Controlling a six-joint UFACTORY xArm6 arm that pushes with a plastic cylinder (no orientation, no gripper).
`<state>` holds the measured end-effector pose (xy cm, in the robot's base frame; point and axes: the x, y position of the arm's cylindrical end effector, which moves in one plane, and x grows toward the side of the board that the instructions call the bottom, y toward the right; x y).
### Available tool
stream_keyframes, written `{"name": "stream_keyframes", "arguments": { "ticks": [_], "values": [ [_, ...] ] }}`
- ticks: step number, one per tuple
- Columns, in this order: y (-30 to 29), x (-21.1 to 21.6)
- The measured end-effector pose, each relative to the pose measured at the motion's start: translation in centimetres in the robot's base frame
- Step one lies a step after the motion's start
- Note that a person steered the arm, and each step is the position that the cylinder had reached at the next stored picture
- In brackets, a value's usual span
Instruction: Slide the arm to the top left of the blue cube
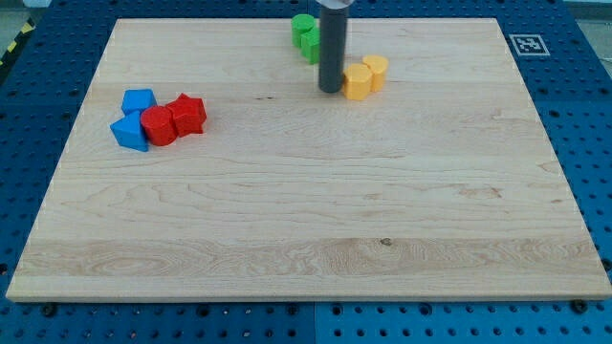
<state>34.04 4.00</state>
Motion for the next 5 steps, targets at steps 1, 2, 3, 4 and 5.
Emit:
{"name": "stream_keyframes", "arguments": {
  "ticks": [1,2,3,4,5],
  "values": [
    [2.7,0.0],
    [4.6,0.0],
    [2.5,0.8],
    [-4.5,1.0],
    [-11.0,1.0]
  ]
}}
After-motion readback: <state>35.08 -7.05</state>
